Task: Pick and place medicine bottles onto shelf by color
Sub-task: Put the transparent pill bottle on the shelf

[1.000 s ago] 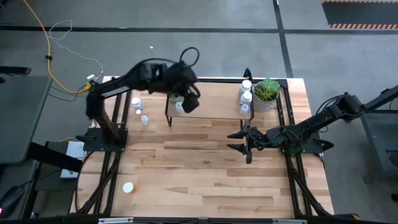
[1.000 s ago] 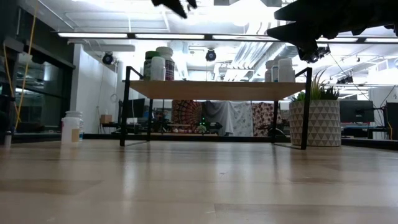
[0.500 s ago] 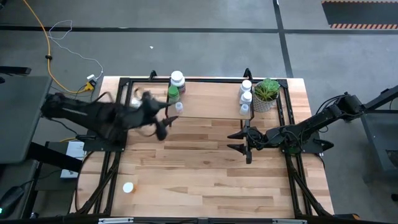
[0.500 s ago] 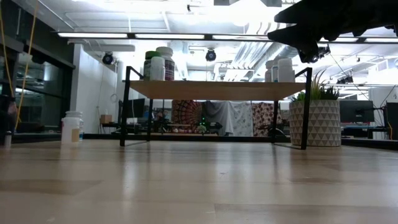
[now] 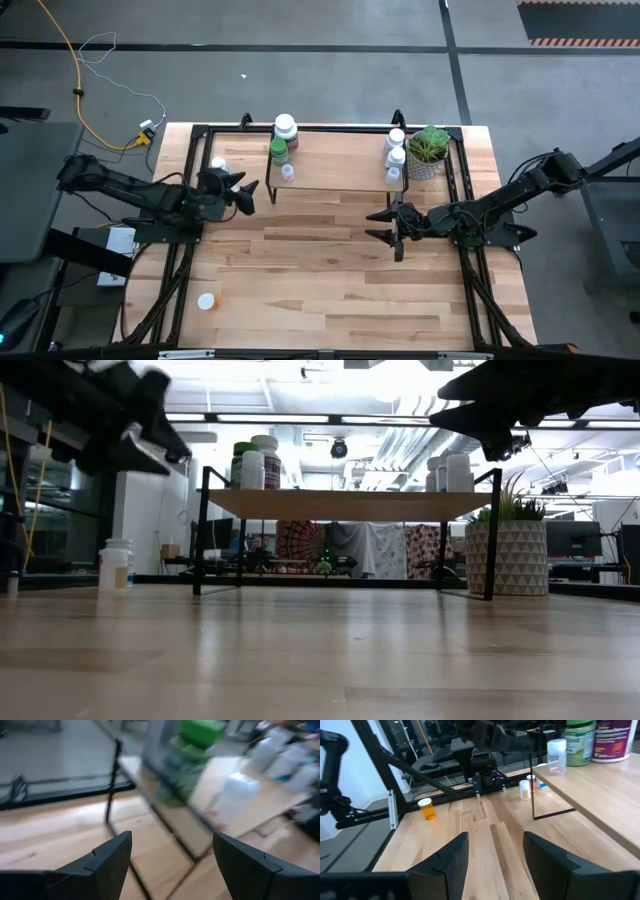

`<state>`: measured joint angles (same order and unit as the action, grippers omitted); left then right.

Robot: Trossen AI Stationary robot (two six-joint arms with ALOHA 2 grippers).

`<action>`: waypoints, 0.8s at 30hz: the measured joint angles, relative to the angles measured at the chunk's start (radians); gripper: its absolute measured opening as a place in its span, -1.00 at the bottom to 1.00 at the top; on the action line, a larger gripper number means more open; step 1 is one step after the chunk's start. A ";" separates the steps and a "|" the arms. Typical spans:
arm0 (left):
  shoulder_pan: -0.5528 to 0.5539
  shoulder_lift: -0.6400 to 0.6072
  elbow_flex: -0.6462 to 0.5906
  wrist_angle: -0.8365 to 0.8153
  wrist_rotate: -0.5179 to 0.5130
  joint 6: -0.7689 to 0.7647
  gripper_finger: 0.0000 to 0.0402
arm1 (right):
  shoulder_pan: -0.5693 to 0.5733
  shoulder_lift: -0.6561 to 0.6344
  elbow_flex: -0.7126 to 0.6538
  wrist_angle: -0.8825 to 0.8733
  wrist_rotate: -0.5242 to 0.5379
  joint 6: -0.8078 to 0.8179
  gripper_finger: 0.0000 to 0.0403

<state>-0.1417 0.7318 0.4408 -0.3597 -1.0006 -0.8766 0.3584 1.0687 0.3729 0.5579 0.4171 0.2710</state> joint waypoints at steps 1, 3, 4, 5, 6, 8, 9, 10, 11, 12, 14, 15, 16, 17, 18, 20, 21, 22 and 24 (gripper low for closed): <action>0.032 0.013 0.000 -0.023 0.025 -0.021 0.34 | 0.000 0.000 0.000 0.000 0.005 0.000 -0.11; 0.092 0.037 0.005 -0.081 0.086 -0.062 0.34 | 0.000 0.000 0.000 0.000 0.009 -0.001 -0.11; 0.123 0.049 0.006 -0.108 0.114 -0.081 0.34 | 0.000 0.000 0.000 0.000 0.009 -0.001 -0.11; 0.153 0.061 0.007 -0.135 0.139 -0.097 0.34 | 0.000 0.000 0.000 0.000 0.009 0.000 -0.11; 0.180 0.073 0.007 -0.164 0.162 -0.112 0.34 | 0.000 0.000 0.000 0.000 0.009 0.000 -0.11; 0.227 0.097 0.007 -0.217 0.204 -0.137 0.34 | 0.000 0.000 0.000 0.000 0.008 -0.001 -0.11; 0.246 0.107 0.007 -0.239 0.221 -0.146 0.34 | 0.000 0.000 0.000 0.000 0.008 -0.002 -0.11; 0.262 0.116 0.007 -0.261 0.236 -0.155 0.34 | 0.000 0.000 0.000 0.000 0.008 -0.002 -0.11; 0.275 0.124 0.007 -0.283 0.250 -0.166 0.34 | 0.000 0.000 0.000 0.000 0.008 -0.002 -0.11; 0.285 0.132 0.007 -0.300 0.261 -0.174 0.34 | 0.000 0.000 0.000 0.000 0.008 -0.002 -0.11; 0.299 0.144 0.007 -0.332 0.283 -0.195 0.34 | 0.000 0.000 0.000 0.000 0.008 -0.008 -0.11; 0.304 0.148 0.007 -0.344 0.296 -0.198 0.34 | 0.000 0.000 0.000 0.000 0.008 -0.009 -0.11; 0.308 0.149 0.007 -0.355 0.312 -0.206 0.34 | 0.000 0.000 0.000 0.000 0.008 -0.009 -0.11; 0.311 0.151 0.007 -0.365 0.328 -0.211 0.34 | 0.000 0.000 0.000 0.000 0.008 -0.010 -0.11; 0.313 0.152 0.007 -0.376 0.343 -0.213 0.34 | 0.000 0.000 0.000 0.000 0.008 -0.010 -0.11; 0.317 0.152 0.007 -0.394 0.361 -0.213 0.34 | 0.000 0.000 0.000 0.000 0.008 -0.009 -0.11; 0.319 0.152 0.007 -0.402 0.367 -0.217 0.34 | 0.000 0.000 0.000 0.000 0.008 -0.007 -0.11; 0.319 0.152 0.007 -0.410 0.371 -0.224 0.34 | 0.000 0.000 0.000 0.000 0.008 -0.006 -0.11; 0.319 0.152 0.007 -0.415 0.387 -0.234 0.34 | 0.000 0.000 0.000 0.000 0.008 -0.007 -0.11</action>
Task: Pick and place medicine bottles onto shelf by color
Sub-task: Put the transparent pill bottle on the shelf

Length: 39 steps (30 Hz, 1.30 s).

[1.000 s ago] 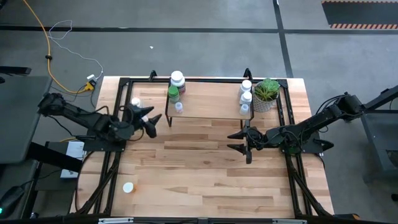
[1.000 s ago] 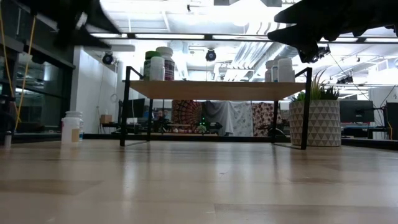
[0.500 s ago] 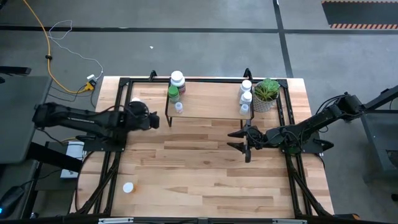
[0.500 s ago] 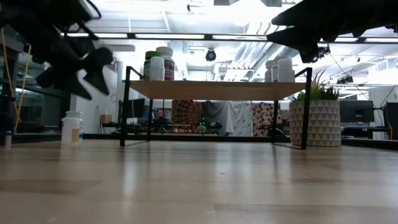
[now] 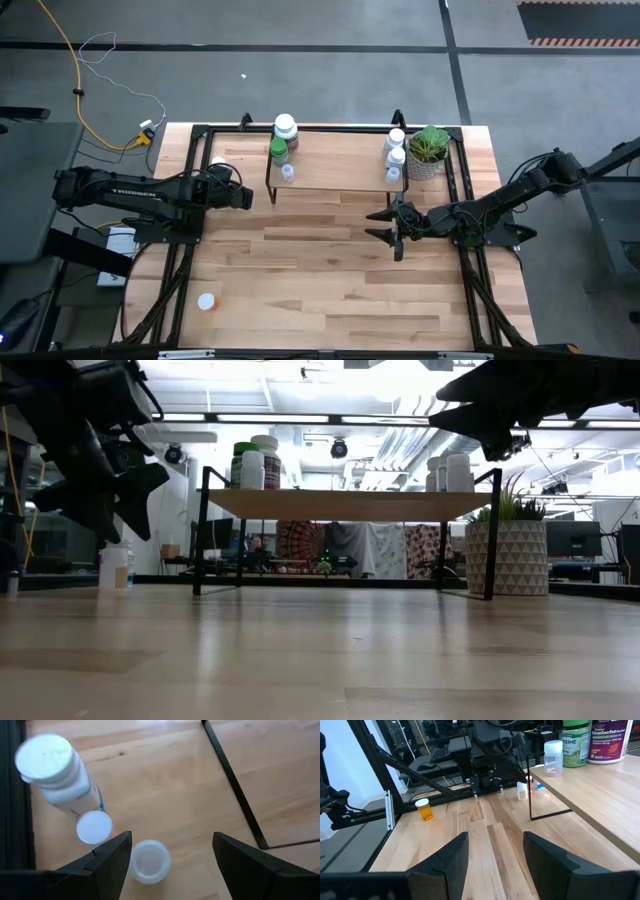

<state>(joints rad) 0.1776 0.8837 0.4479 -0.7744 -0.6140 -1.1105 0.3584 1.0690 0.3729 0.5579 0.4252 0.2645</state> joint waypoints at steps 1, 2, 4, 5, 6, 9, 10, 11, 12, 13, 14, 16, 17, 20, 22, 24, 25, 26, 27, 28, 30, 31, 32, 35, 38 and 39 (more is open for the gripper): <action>0.000 0.000 0.000 0.000 0.011 -0.004 0.34 | 0.000 0.000 0.000 0.000 0.000 0.000 -0.11; 0.000 0.000 0.000 -0.001 0.017 -0.005 0.34 | 0.000 0.000 0.000 0.000 0.000 0.000 -0.11; 0.000 0.000 0.000 -0.003 0.019 -0.005 0.34 | 0.000 0.000 0.000 0.000 0.000 0.000 -0.11; 0.000 0.000 0.000 -0.005 0.020 -0.005 0.34 | 0.000 0.000 0.000 0.000 0.000 0.000 -0.11; 0.000 0.003 0.000 -0.007 0.024 -0.008 0.34 | 0.000 0.000 0.000 0.000 0.000 0.000 -0.11; 0.000 0.018 0.001 -0.034 0.049 -0.026 0.34 | 0.000 0.000 0.000 0.000 0.000 0.000 -0.11; 0.000 0.026 0.001 -0.041 0.056 -0.032 0.34 | 0.000 0.000 0.000 0.000 -0.001 0.000 -0.11; 0.000 0.037 0.001 -0.048 0.061 -0.038 0.34 | 0.000 0.000 0.000 0.000 -0.001 0.000 -0.11; 0.000 0.047 0.001 -0.054 0.062 -0.040 0.34 | 0.000 0.000 0.000 0.000 -0.001 0.000 -0.11; 0.000 0.058 0.001 -0.054 0.062 -0.041 0.34 | 0.000 0.000 0.000 0.000 -0.001 0.000 -0.11; 0.000 0.070 0.001 -0.051 0.062 -0.042 0.34 | 0.000 0.000 0.000 0.000 -0.001 0.000 -0.11; 0.000 0.092 0.001 -0.045 0.063 -0.042 0.34 | 0.000 0.000 0.000 0.000 -0.001 0.000 -0.11; 0.000 0.102 0.001 -0.038 0.065 -0.041 0.34 | 0.000 0.000 0.000 0.000 -0.001 0.000 -0.11; 0.000 0.125 0.001 -0.031 0.086 -0.040 0.34 | 0.000 0.000 0.000 0.000 -0.002 0.000 -0.11; 0.000 0.134 0.001 -0.030 0.091 -0.039 0.34 | 0.000 0.000 0.000 0.000 -0.003 0.000 -0.11; 0.000 0.138 0.001 -0.030 0.090 -0.039 0.34 | 0.000 0.000 0.000 0.000 -0.003 0.000 -0.11; 0.000 0.138 0.001 -0.029 0.090 -0.039 0.34 | 0.000 0.000 0.000 0.000 -0.003 0.000 -0.11; 0.000 0.138 0.001 -0.028 0.090 -0.039 0.34 | 0.000 0.000 0.000 0.000 -0.003 0.000 -0.11; 0.000 0.138 0.001 -0.027 0.090 -0.039 0.34 | 0.000 0.000 0.000 0.000 -0.003 0.000 -0.11; 0.000 0.138 0.001 -0.026 0.090 -0.039 0.34 | 0.000 0.000 0.000 0.000 -0.003 0.000 -0.11; 0.000 0.138 0.001 -0.023 0.089 -0.039 0.34 | 0.000 0.000 0.000 0.000 -0.002 0.000 -0.11; 0.000 0.138 0.001 -0.022 0.089 -0.039 0.34 | 0.000 0.000 0.000 0.000 -0.002 0.000 -0.11; 0.000 0.138 0.001 -0.022 0.089 -0.039 0.34 | 0.000 0.000 0.000 0.000 -0.002 0.000 -0.11; 0.000 0.138 0.001 -0.022 0.088 -0.039 0.29 | 0.000 0.000 0.000 0.000 -0.002 0.000 -0.11; 0.000 0.138 0.001 -0.022 0.088 -0.038 0.18 | 0.000 0.000 0.000 0.000 -0.002 0.000 -0.11; 0.000 0.138 0.001 -0.022 0.088 -0.038 0.14 | 0.000 0.000 0.000 0.000 -0.002 0.000 -0.11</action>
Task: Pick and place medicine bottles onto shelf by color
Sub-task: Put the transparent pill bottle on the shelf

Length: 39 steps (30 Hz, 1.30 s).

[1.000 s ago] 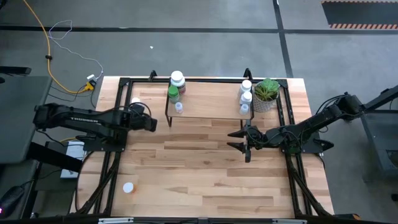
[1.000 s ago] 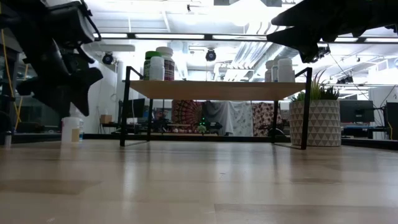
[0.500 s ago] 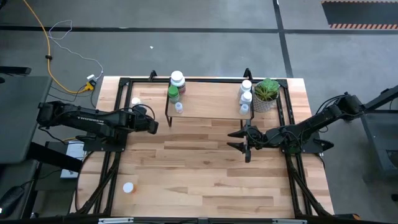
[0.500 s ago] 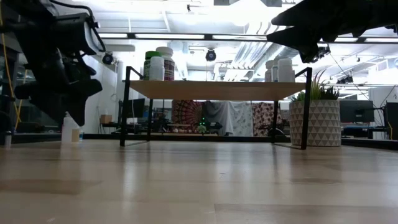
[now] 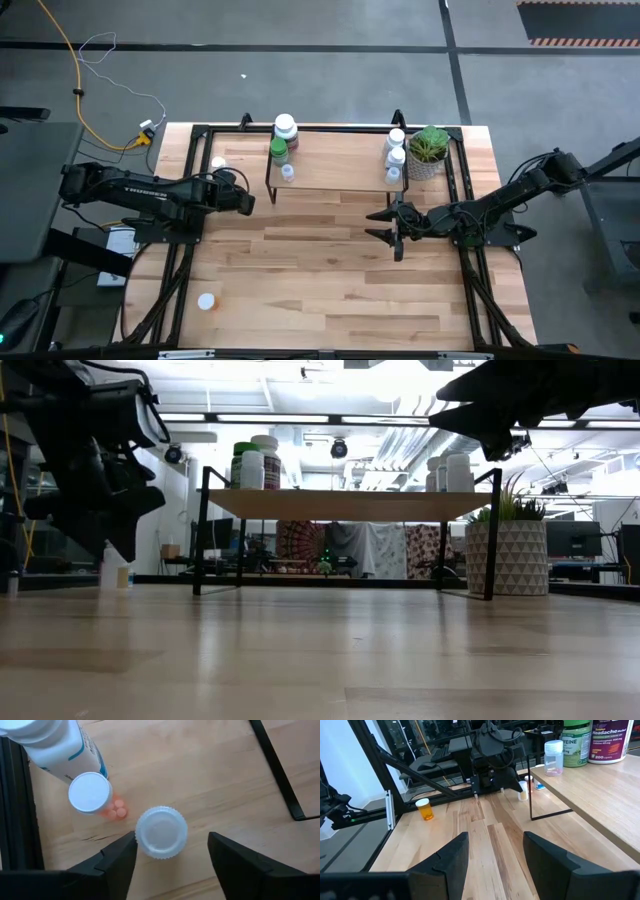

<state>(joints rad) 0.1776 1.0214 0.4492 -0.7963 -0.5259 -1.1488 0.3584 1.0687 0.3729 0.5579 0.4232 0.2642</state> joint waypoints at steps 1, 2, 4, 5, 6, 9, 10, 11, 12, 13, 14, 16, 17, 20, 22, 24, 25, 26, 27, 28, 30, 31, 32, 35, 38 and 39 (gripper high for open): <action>0.000 0.000 0.000 0.000 0.000 0.000 0.09 | 0.000 0.000 0.000 0.000 0.000 0.000 -0.11; 0.000 0.000 0.000 0.000 0.000 0.000 0.04 | 0.000 0.000 0.000 0.000 0.000 0.000 -0.11; 0.000 0.000 0.000 0.000 0.000 0.000 -0.06 | 0.000 0.000 0.000 0.000 0.001 0.000 -0.11; 0.000 0.000 0.000 0.000 -0.001 0.000 -0.11 | 0.000 0.000 0.000 0.000 0.002 0.000 -0.11; 0.000 0.000 0.000 0.000 -0.001 0.000 -0.16 | 0.000 0.000 0.000 0.000 0.002 0.000 -0.11; 0.000 0.000 0.000 0.001 -0.002 0.000 -0.31 | 0.000 0.000 0.000 0.000 0.002 0.000 -0.11; 0.000 0.000 0.000 0.001 -0.002 0.000 -0.35 | 0.000 0.000 0.000 0.000 0.002 0.000 -0.11; 0.000 0.000 0.000 0.001 -0.004 0.000 -0.38 | 0.000 0.000 0.000 0.000 0.002 0.000 -0.11; 0.000 0.000 0.000 0.001 -0.008 0.000 -0.40 | 0.000 0.000 0.000 0.000 0.002 0.000 -0.11; 0.000 0.000 0.000 0.001 -0.010 0.002 -0.42 | 0.000 0.000 0.000 0.000 0.002 -0.001 -0.11; 0.000 0.000 0.000 0.003 -0.011 0.010 -0.43 | 0.000 0.000 0.000 0.000 0.002 -0.002 -0.11; 0.000 0.000 0.000 0.015 -0.012 0.030 -0.44 | 0.000 0.000 0.000 0.000 0.002 -0.003 -0.11; 0.000 0.000 0.000 0.019 -0.012 0.034 -0.43 | 0.000 0.000 0.000 0.000 0.002 -0.003 -0.11; 0.000 0.000 0.000 0.027 -0.009 0.046 -0.40 | 0.000 0.000 0.000 0.000 0.002 -0.003 -0.11; 0.000 -0.004 0.005 0.028 0.009 0.070 -0.40 | 0.000 0.000 0.000 0.000 0.002 -0.003 -0.11; -0.001 -0.006 0.028 0.029 0.025 0.088 -0.40 | 0.000 0.000 0.000 0.000 0.002 -0.003 -0.11; -0.004 -0.006 0.041 0.031 0.029 0.096 -0.40 | 0.000 0.000 0.000 0.000 0.002 -0.003 -0.11; -0.010 -0.006 0.054 0.030 0.033 0.107 -0.41 | 0.000 0.000 0.000 0.000 0.002 -0.003 -0.11; -0.017 -0.006 0.066 0.029 0.037 0.116 -0.41 | 0.000 0.000 0.000 0.000 0.002 -0.003 -0.11; -0.027 -0.007 0.078 0.030 0.041 0.124 -0.41 | 0.000 0.000 0.000 0.000 0.002 -0.003 -0.11; -0.051 -0.007 0.100 0.031 0.047 0.131 -0.41 | 0.000 0.000 0.000 0.000 0.002 -0.003 -0.11; -0.066 -0.007 0.109 0.030 0.051 0.131 -0.41 | 0.000 0.000 0.000 0.000 0.002 -0.003 -0.11; -0.081 -0.007 0.117 0.029 0.059 0.131 -0.41 | 0.000 0.000 0.000 0.000 0.002 -0.003 -0.11; -0.131 -0.007 0.142 0.015 0.110 0.123 -0.41 | 0.000 0.000 0.000 0.000 0.001 -0.003 -0.11; -0.196 -0.007 0.156 0.007 0.174 0.110 -0.41 | 0.000 0.000 0.000 0.000 0.001 -0.003 -0.11; -0.221 -0.007 0.161 0.007 0.189 0.106 -0.41 | 0.000 0.000 0.000 0.000 0.001 -0.003 -0.11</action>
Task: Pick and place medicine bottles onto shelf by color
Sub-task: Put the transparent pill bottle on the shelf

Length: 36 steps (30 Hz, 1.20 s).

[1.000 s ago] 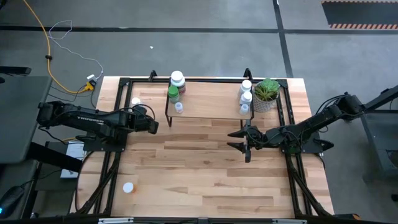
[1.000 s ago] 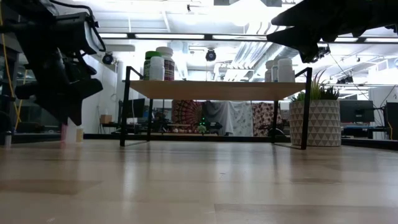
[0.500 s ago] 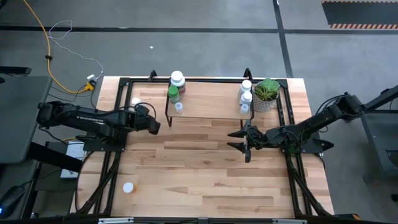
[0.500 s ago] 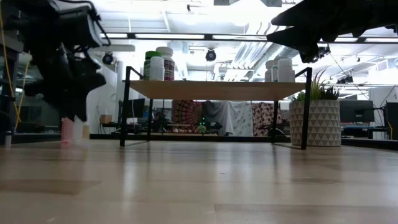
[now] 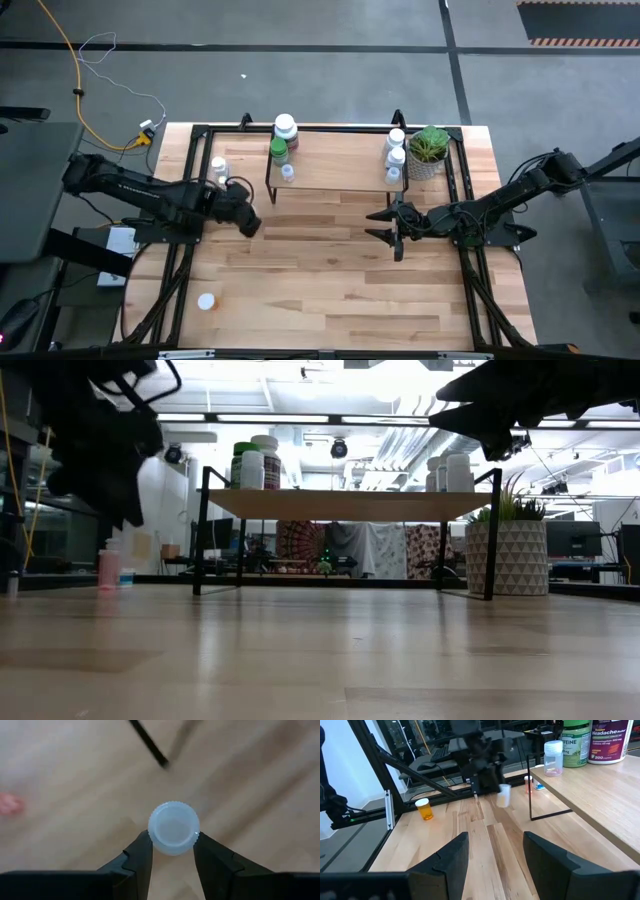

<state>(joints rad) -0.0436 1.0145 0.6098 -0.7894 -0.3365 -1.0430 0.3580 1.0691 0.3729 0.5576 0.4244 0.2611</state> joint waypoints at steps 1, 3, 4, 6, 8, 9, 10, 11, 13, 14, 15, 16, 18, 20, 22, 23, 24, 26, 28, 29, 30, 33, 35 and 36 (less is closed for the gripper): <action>-0.027 0.000 0.006 0.001 0.012 -0.003 -0.41 | 0.000 0.000 0.000 0.000 0.000 0.000 -0.11; -0.086 0.000 0.021 0.013 0.018 -0.012 -0.41 | 0.000 0.000 0.000 0.000 0.000 0.000 -0.11; -0.116 0.000 0.029 0.033 0.016 -0.011 -0.41 | 0.000 0.000 0.000 0.000 0.000 0.000 -0.11; -0.170 0.000 0.047 0.101 -0.001 0.017 -0.41 | 0.000 0.000 0.000 0.000 0.000 0.000 -0.11; -0.216 0.000 0.067 0.203 -0.033 0.071 -0.41 | 0.000 0.000 0.000 0.000 0.000 0.000 -0.11; -0.235 0.000 0.077 0.260 -0.050 0.103 -0.41 | 0.000 0.000 0.000 0.000 0.000 0.000 -0.11; -0.251 0.000 0.088 0.324 -0.071 0.137 -0.41 | 0.000 0.000 0.000 0.000 0.000 0.000 -0.11; -0.265 0.004 0.099 0.386 -0.096 0.171 -0.41 | 0.000 0.000 0.000 0.000 0.000 0.000 -0.11; -0.283 0.028 0.122 0.492 -0.140 0.231 -0.41 | 0.000 0.000 0.000 0.000 0.000 0.004 -0.11; -0.287 0.043 0.132 0.520 -0.157 0.262 -0.41 | 0.000 0.000 0.000 0.000 0.000 0.008 -0.11; -0.287 0.063 0.149 0.537 -0.167 0.285 -0.41 | 0.000 0.000 0.000 0.000 0.000 0.008 -0.11; -0.285 0.089 0.173 0.544 -0.171 0.302 -0.41 | 0.000 0.000 0.000 0.000 0.000 0.007 -0.11; -0.266 0.142 0.230 0.512 -0.170 0.322 -0.41 | 0.000 0.000 0.000 0.000 0.000 0.008 -0.11; -0.230 0.202 0.314 0.442 -0.157 0.338 -0.41 | 0.000 0.000 0.000 0.000 0.000 0.008 -0.11; -0.185 0.264 0.413 0.332 -0.137 0.354 -0.41 | 0.000 0.000 0.000 0.000 0.000 0.008 -0.11; -0.163 0.296 0.467 0.267 -0.134 0.360 -0.41 | 0.000 0.000 0.000 0.000 0.000 0.008 -0.11; -0.141 0.328 0.518 0.209 -0.133 0.366 -0.41 | 0.000 0.000 0.000 0.000 0.000 0.008 -0.11; -0.097 0.391 0.619 0.098 -0.140 0.367 -0.41 | 0.000 0.000 0.000 0.000 0.000 0.008 -0.11; -0.058 0.450 0.710 0.013 -0.152 0.375 -0.41 | 0.000 0.000 0.000 0.000 0.000 0.007 -0.11; -0.038 0.478 0.748 -0.017 -0.158 0.378 -0.41 | 0.000 0.000 0.000 0.000 0.000 0.003 -0.11; -0.022 0.504 0.783 -0.039 -0.163 0.383 -0.41 | 0.000 0.000 0.000 0.000 0.000 0.002 -0.11; 0.023 0.572 0.861 -0.079 -0.167 0.423 -0.41 | 0.000 0.000 0.000 0.000 0.000 0.000 -0.11; 0.051 0.612 0.900 -0.110 -0.157 0.427 -0.41 | 0.000 0.000 0.000 0.000 -0.001 0.000 -0.11; 0.065 0.628 0.915 -0.128 -0.152 0.428 -0.41 | 0.000 0.000 0.000 0.000 0.000 0.000 -0.11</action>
<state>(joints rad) 0.0209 1.6424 1.5244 -0.9175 -0.4883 -0.6151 0.3584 1.0687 0.3729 0.5579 0.4240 0.2615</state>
